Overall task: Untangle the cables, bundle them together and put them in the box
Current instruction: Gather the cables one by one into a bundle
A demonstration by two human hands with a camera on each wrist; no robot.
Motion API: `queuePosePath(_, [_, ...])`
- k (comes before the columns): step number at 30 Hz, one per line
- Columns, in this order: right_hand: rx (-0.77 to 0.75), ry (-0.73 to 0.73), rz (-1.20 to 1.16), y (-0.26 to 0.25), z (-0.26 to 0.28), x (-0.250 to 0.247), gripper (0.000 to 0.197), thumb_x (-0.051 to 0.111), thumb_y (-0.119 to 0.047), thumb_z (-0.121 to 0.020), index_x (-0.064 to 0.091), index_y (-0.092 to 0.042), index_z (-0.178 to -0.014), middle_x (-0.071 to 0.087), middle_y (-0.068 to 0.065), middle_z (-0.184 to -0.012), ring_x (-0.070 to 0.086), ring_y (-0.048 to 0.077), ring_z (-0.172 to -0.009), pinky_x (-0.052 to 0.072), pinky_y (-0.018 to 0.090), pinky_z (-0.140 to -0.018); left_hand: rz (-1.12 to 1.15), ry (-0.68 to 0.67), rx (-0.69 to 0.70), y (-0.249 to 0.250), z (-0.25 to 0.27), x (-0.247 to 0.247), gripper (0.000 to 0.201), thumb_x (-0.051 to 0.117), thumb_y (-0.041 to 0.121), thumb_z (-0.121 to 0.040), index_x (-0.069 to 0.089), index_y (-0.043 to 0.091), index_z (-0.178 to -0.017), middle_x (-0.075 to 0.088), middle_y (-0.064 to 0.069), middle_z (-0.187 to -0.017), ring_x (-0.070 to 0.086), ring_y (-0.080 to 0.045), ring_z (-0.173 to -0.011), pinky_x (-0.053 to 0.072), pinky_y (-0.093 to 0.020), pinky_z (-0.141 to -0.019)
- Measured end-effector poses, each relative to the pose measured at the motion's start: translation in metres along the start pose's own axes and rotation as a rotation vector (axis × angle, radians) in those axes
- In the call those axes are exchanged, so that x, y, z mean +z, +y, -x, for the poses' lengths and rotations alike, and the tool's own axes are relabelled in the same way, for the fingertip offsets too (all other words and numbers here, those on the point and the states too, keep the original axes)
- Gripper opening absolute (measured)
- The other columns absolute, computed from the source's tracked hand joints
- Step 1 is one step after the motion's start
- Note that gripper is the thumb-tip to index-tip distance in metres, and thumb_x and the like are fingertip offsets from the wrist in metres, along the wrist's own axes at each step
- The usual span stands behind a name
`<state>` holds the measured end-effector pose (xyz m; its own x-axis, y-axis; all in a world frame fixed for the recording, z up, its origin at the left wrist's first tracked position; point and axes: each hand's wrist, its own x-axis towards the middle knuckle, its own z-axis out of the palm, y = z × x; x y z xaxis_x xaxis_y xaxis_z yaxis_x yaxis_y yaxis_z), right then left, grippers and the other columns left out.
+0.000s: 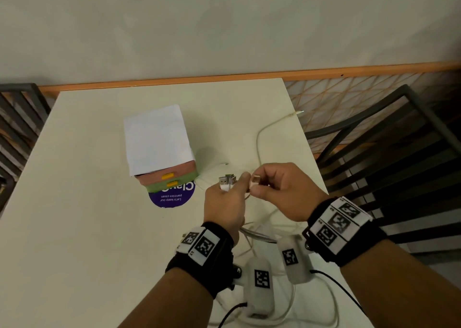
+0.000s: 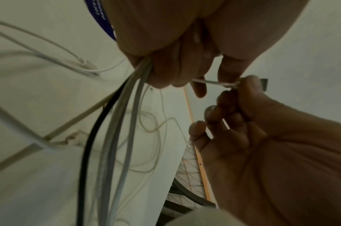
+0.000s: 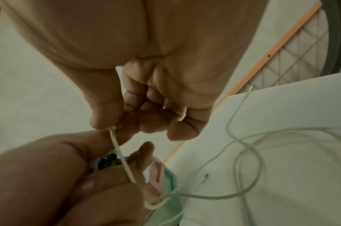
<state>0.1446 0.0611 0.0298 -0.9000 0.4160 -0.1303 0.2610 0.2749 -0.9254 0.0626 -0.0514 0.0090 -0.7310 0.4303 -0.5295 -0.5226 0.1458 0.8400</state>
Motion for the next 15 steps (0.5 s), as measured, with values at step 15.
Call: queuePosePath(15, [0.023,0.105,-0.003,-0.015,0.011,0.023,0.026,0.055,-0.017,-0.094,0.063,-0.015,-0.07,0.066,-0.004,-0.061,0.062,0.007,-0.055,0.049,0.023,-0.054,0.089,-0.211,0.141,0.002,0.009,0.007,0.069,0.068,0.065,-0.07,0.056,-0.001,-0.084,0.045,-0.013,-0.062,0.041,-0.018,-0.05,0.03,-0.022,-0.042])
